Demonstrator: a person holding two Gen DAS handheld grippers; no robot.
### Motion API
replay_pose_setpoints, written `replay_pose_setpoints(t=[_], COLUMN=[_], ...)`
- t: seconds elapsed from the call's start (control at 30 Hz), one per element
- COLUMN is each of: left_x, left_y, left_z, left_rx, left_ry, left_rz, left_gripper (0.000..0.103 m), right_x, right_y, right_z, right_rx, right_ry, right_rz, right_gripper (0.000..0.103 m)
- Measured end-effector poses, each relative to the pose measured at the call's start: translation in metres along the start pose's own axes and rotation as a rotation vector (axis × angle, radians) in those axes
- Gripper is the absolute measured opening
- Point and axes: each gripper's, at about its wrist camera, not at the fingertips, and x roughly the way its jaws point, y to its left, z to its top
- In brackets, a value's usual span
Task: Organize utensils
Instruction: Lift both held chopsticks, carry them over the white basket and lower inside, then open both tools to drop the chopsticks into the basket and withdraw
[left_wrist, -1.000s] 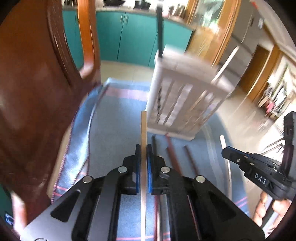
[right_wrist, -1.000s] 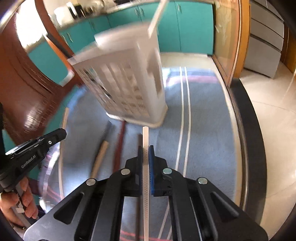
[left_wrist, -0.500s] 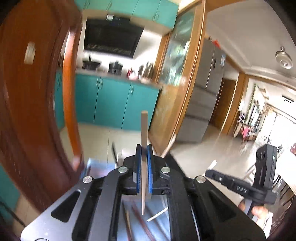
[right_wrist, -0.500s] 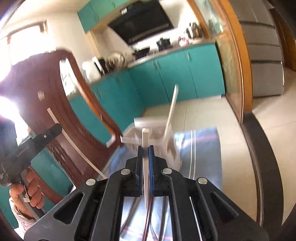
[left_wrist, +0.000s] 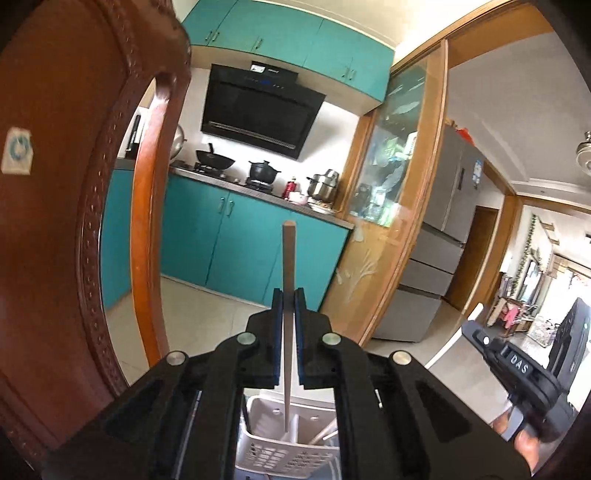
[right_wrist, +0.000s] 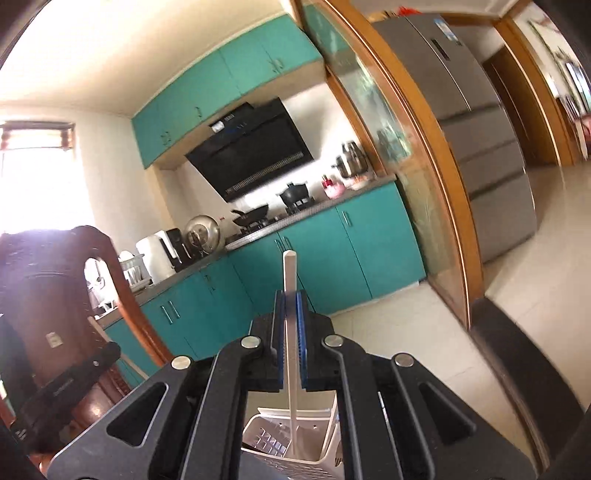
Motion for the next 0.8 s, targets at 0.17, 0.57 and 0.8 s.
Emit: replay_pose_setpoints(t=[0.17,0.57,0.8], left_x=[0.038,0.072,0.051], left_y=[0.009,0.009,0.018], left_z=[-0.021,-0.071,-0.085], left_rx=[0.009,0.073,0.074], left_ry=[0.059,0.222,0.247], left_rz=[0.055,0.077,0.082], left_gripper=[0.007,0.007,0.007], right_x=[0.023,0.036,-0.002], right_y=[-0.002,0.006,-0.013], right_z=[-0.024,-0.075,-0.076], right_rx=[-0.047,-0.232,-0.199], right_ry=[0.016,0.217,0.193], right_rz=[-0.037,-0.089,-0.08], right_gripper=[0.007,0.007,0.046])
